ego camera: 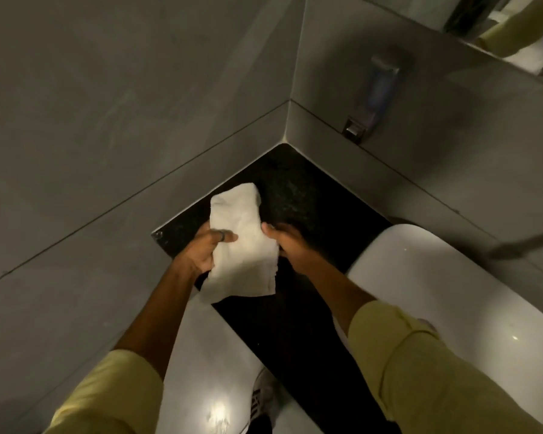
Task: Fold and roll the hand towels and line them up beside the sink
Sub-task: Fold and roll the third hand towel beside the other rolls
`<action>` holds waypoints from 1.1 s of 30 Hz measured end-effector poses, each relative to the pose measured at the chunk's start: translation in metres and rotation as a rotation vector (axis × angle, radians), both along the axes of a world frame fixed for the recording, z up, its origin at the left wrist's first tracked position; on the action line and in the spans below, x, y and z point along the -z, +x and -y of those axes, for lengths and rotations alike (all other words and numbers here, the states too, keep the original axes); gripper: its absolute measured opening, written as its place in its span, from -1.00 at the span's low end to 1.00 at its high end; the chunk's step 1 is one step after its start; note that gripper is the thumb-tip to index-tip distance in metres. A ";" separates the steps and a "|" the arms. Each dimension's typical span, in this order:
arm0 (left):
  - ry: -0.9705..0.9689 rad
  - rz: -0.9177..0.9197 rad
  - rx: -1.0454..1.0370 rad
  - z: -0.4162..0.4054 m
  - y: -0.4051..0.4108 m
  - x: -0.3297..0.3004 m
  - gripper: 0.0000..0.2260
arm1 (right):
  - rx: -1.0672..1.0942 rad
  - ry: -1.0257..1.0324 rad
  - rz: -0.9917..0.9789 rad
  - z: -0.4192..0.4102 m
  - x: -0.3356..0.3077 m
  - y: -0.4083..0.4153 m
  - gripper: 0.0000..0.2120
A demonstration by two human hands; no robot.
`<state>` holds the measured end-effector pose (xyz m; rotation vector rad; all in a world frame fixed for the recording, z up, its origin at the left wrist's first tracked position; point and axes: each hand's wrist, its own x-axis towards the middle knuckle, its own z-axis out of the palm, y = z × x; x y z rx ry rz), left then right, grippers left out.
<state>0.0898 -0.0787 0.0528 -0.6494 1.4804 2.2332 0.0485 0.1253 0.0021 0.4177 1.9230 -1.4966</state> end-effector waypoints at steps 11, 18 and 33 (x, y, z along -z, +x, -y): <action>0.361 -0.170 0.476 -0.132 0.068 -0.126 -0.54 | 0.230 -0.490 -0.192 -0.170 -0.151 0.115 -0.53; 0.206 -0.089 0.793 -0.302 0.133 -0.139 -0.49 | 0.730 -0.286 -0.590 -0.311 -0.205 0.300 -0.39; 0.116 0.082 1.529 -0.609 0.348 -0.025 -0.53 | 1.545 -0.008 -0.385 -0.462 -0.089 0.626 -0.42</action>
